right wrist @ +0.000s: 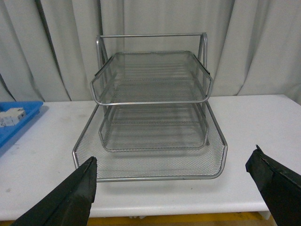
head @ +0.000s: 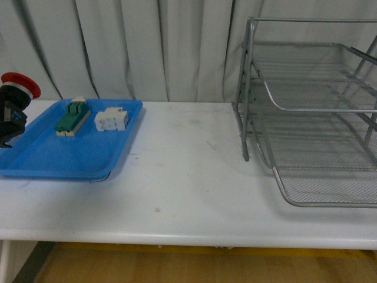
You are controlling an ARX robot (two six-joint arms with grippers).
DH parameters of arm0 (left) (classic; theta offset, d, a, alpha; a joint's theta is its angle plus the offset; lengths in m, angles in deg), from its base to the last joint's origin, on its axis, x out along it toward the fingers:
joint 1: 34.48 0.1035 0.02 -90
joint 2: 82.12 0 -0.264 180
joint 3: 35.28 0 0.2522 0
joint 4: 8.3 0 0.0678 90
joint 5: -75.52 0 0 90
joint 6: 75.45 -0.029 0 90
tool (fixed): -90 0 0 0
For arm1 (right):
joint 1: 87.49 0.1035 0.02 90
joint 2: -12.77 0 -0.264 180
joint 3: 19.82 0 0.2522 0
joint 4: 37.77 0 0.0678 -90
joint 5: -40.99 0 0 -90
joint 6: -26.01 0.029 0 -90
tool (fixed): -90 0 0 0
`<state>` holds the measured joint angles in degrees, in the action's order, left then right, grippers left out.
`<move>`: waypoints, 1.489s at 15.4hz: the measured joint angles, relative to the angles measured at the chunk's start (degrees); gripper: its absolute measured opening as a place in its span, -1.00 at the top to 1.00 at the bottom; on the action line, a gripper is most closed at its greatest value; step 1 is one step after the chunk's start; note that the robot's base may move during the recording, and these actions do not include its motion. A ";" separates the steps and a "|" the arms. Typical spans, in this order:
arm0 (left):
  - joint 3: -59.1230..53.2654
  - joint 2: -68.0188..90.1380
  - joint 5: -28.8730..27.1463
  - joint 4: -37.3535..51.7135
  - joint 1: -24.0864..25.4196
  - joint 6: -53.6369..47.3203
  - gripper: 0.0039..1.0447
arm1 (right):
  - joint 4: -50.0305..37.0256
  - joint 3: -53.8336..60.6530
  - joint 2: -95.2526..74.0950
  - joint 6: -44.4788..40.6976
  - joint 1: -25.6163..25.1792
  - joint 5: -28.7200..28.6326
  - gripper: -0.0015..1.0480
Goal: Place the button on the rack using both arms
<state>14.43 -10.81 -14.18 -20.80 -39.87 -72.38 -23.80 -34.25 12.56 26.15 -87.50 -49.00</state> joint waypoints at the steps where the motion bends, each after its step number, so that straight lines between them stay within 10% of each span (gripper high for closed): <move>1: -0.15 0.74 -0.02 0.09 0.24 0.04 0.30 | 0.00 0.00 0.00 0.00 0.00 0.00 -0.87; 23: -6.10 4.52 0.37 8.72 -0.04 1.05 0.31 | 0.00 0.00 -0.02 0.00 0.00 0.00 -0.87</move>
<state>8.33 -6.29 -13.81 -12.08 -39.91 -71.33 -23.80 -34.25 12.54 26.15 -87.50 -49.00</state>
